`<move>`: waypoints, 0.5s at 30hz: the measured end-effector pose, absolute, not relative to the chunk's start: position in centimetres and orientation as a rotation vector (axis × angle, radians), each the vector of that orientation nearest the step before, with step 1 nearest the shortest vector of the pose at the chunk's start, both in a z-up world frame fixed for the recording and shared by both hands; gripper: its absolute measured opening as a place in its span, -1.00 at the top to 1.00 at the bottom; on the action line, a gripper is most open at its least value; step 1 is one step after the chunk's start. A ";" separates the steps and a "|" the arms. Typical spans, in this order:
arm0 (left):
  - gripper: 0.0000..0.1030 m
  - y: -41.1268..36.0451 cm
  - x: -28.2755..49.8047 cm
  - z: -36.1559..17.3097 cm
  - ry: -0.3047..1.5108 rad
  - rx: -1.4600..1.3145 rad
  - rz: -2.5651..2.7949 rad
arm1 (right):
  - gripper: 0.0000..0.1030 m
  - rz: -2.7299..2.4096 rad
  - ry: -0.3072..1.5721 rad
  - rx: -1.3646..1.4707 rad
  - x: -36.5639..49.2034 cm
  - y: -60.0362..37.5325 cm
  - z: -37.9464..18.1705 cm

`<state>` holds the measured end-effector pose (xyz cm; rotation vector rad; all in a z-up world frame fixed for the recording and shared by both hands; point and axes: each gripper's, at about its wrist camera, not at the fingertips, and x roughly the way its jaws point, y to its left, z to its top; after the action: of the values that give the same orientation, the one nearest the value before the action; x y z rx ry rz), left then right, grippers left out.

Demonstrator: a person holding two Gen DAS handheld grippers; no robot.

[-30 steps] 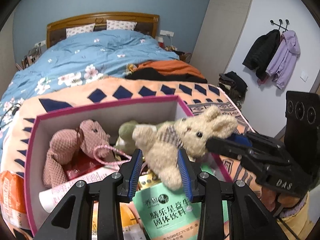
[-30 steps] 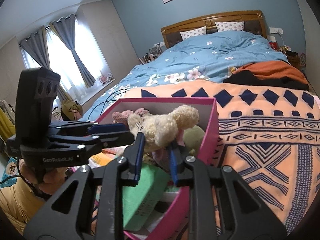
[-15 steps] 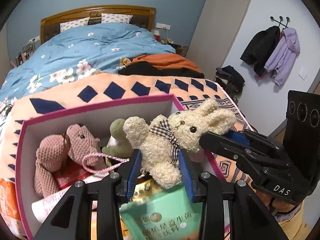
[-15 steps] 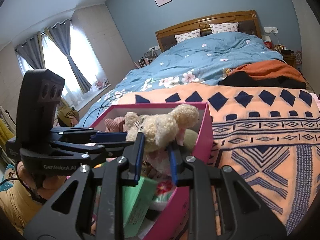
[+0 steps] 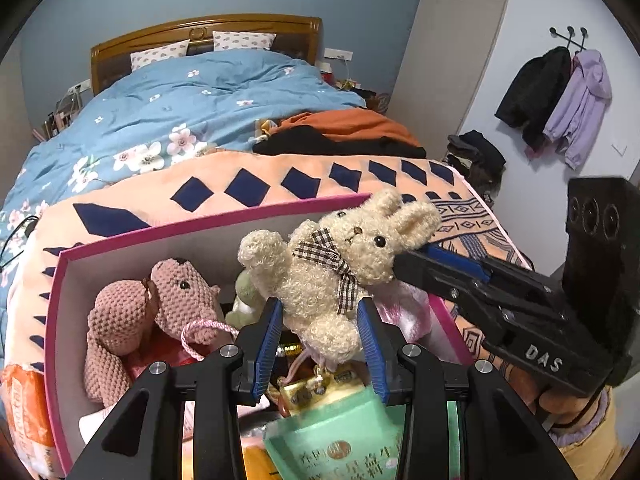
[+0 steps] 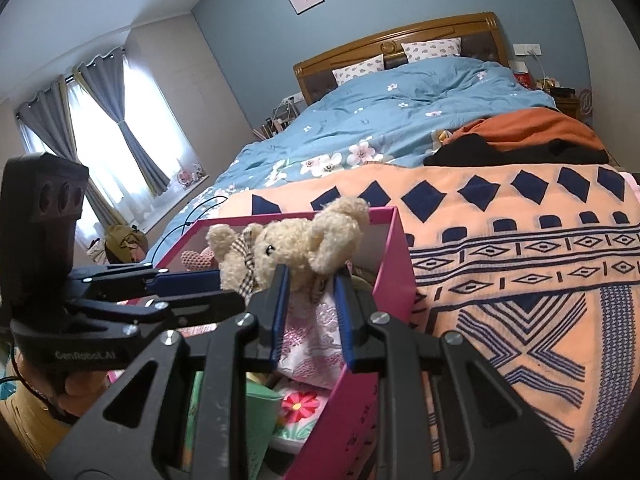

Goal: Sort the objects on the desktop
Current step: 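Lower the teddy bear into the pink box with both grippers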

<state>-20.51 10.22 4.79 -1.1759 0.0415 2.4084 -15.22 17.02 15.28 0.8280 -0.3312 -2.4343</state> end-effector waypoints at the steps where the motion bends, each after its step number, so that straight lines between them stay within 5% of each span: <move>1: 0.25 10.3 -20.7 4.9 0.046 -1.171 2.413 | 0.52 -2.436 -0.331 0.829 -15.3 17.0 15.3; 15: 0.25 11.7 -23.6 4.9 0.083 -1.189 2.450 | 0.53 -2.460 -0.308 0.858 -15.6 17.3 14.6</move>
<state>-23.59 11.67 4.94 -1.1895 0.0828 2.4504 -15.56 17.27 14.65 0.8582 -0.3080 -2.4603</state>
